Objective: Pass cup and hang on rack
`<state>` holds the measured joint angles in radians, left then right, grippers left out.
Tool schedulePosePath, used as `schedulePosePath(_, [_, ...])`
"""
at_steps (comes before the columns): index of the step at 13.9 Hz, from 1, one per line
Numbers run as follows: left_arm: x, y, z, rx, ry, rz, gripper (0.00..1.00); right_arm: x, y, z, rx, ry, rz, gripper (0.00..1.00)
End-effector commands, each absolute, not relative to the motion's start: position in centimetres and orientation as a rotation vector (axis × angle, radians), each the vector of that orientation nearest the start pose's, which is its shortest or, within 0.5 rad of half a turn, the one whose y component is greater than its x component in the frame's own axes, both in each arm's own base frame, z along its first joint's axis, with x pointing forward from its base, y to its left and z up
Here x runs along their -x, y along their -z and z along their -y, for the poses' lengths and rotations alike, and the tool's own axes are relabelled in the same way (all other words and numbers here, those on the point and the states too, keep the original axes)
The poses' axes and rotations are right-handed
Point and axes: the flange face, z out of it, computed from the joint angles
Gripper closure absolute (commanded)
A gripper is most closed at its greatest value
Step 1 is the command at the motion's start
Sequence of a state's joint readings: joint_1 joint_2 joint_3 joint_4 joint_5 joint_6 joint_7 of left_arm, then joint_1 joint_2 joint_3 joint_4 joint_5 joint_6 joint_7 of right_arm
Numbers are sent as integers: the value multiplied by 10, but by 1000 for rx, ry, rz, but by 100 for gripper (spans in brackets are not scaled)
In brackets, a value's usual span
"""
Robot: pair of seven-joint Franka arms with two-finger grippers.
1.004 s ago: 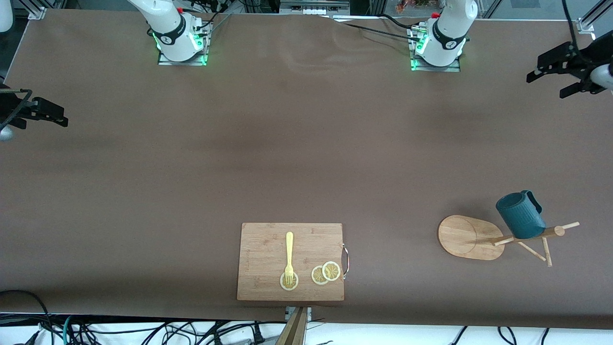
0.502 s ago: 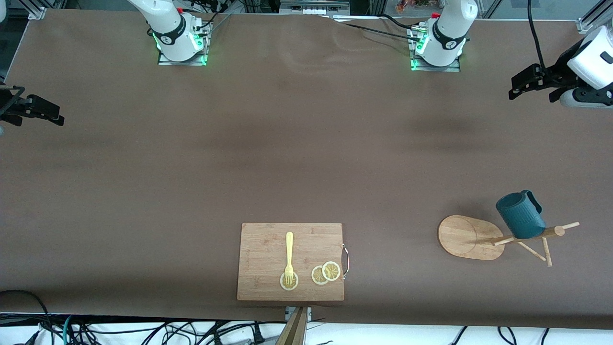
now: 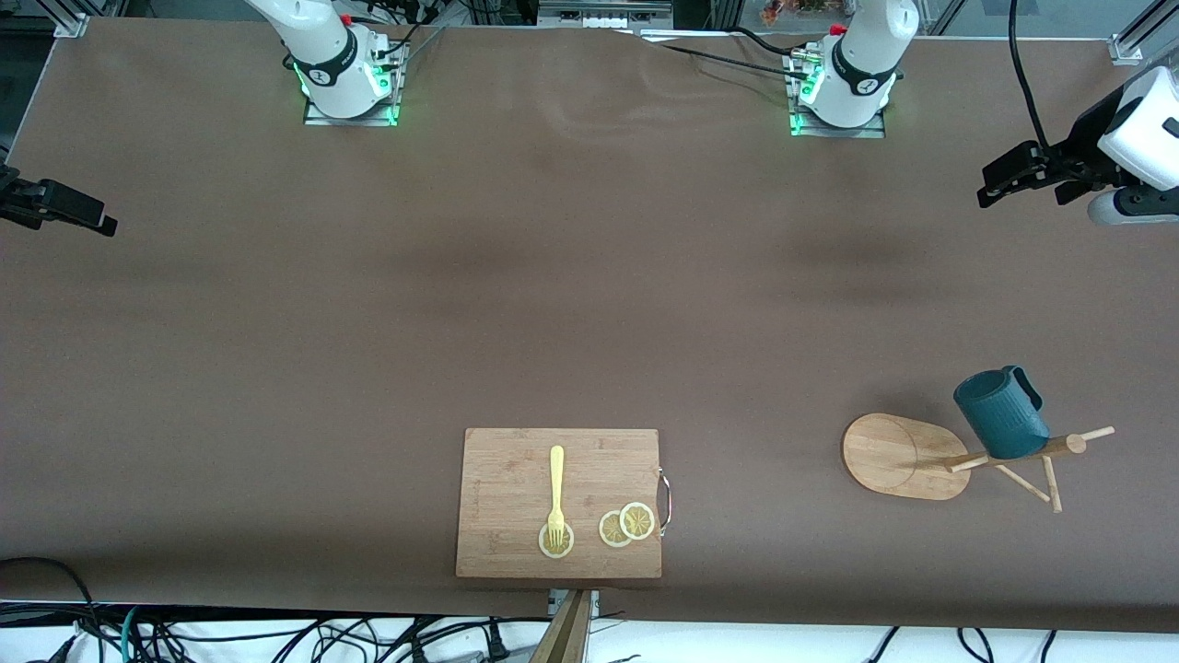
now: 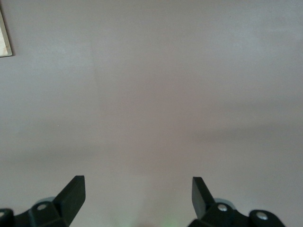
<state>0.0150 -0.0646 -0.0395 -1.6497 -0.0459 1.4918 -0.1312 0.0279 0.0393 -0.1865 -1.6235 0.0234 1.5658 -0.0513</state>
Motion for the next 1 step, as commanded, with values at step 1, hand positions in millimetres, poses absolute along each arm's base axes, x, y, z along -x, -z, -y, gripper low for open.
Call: schedulePosePath(1, [-529, -624, 19, 3154, -137, 189, 0, -552, -585, 82, 3101, -146, -192, 0])
